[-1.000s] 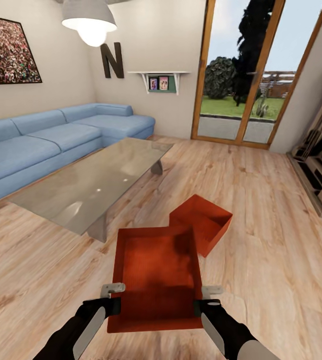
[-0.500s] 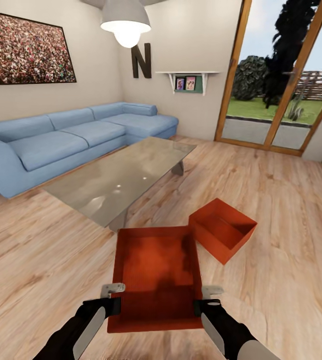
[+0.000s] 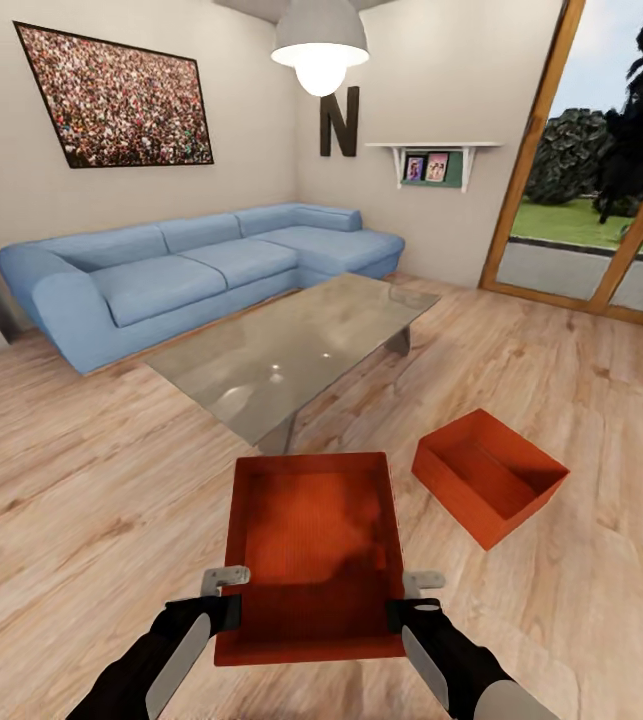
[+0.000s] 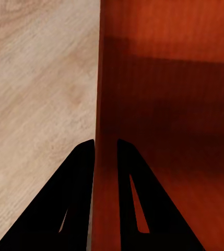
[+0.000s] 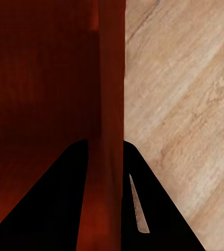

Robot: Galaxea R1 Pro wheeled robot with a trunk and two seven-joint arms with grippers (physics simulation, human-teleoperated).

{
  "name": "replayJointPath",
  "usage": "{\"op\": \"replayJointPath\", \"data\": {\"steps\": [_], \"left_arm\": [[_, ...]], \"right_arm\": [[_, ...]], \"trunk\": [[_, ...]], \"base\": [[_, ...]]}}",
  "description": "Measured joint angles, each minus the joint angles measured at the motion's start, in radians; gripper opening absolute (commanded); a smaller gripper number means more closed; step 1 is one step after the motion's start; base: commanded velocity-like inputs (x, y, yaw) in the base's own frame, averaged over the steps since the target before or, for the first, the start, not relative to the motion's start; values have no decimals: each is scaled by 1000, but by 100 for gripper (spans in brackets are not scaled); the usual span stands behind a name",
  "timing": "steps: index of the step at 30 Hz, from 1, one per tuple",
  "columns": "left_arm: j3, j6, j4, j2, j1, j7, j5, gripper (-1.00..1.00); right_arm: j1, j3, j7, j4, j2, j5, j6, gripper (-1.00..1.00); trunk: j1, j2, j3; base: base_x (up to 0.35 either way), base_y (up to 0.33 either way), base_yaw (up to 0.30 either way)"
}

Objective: Move the two storage containers from the living room to the garage. In the garage, place one container on the floor and stack the other container on top of it (either order is fine).

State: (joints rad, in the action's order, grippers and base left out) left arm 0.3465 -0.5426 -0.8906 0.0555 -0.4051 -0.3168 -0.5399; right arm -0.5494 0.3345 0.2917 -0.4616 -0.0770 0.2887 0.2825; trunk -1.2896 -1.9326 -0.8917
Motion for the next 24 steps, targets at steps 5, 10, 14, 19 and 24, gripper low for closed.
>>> {"op": "replayJointPath", "data": {"steps": [5, 10, 14, 19, 24], "left_arm": [[0, 0, 0, 0, 0, 0, 0, -100], [0, 3, 1, 0, 0, 0, -1, -100], [0, 0, 0, 0, 0, 0, 0, -100], [-1, -1, -1, 0, 0, 0, 0, -100], [0, 2, 0, 0, 0, 0, -1, -100]], "right_arm": [[0, 0, 0, 0, 0, 0, 0, -100], [0, 0, 0, -2, 0, -1, 1, -100], [0, 0, 0, -1, 0, 1, 0, -100], [0, 0, 0, -1, 0, 1, 0, -100], [0, 0, 0, -3, 0, -1, 1, -100]], "trunk": [[0, 0, 0], [-8, -14, -6], [-11, -21, -9], [-19, -35, -16], [-31, -56, -25]], "base": [[0, 0, 297], [0, 0, 297], [0, 0, 297], [0, 0, 297], [0, 0, 297]]}}
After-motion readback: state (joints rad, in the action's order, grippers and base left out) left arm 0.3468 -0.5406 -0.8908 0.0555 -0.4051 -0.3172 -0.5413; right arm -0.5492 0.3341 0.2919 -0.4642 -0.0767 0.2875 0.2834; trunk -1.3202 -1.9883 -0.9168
